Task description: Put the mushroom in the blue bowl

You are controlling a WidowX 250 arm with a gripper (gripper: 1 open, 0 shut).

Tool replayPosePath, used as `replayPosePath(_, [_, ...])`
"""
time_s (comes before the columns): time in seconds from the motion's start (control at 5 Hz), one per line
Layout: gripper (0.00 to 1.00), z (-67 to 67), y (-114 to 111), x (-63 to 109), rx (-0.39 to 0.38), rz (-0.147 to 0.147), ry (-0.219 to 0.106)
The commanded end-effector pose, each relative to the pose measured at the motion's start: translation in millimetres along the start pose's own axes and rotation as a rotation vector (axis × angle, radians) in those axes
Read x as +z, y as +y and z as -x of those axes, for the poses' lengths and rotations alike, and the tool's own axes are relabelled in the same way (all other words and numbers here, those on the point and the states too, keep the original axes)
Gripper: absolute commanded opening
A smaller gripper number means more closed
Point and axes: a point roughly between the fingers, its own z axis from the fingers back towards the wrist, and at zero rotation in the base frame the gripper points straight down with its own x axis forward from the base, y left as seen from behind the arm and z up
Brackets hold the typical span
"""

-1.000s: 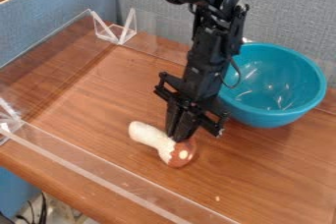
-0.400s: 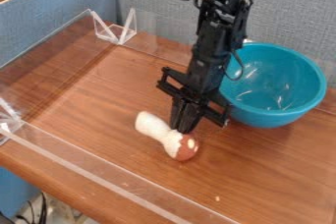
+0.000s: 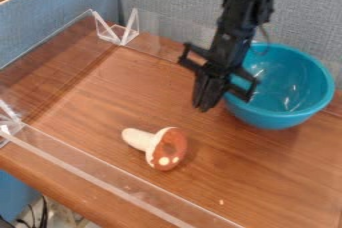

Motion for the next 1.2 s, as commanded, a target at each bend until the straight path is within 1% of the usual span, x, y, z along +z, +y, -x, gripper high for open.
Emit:
replayPosePath(0.0, [0.00, -3.1, -1.8, 3.7, -0.062, -0.025, -0.034])
replayPosePath(0.2, [1.00, 0.6, 0.3, -12.0, -0.112, -0.040, -0.001])
replayPosePath(0.4, [1.00, 1.6, -1.0, -21.3, -0.162, -0.051, 0.022])
replayPosePath(0.8, [1.00, 8.2, 0.2, -44.6, -0.119, -0.040, 0.074])
replayPosePath(1.0, [1.00, 3.1, -1.4, -45.2, -0.057, -0.029, 0.100])
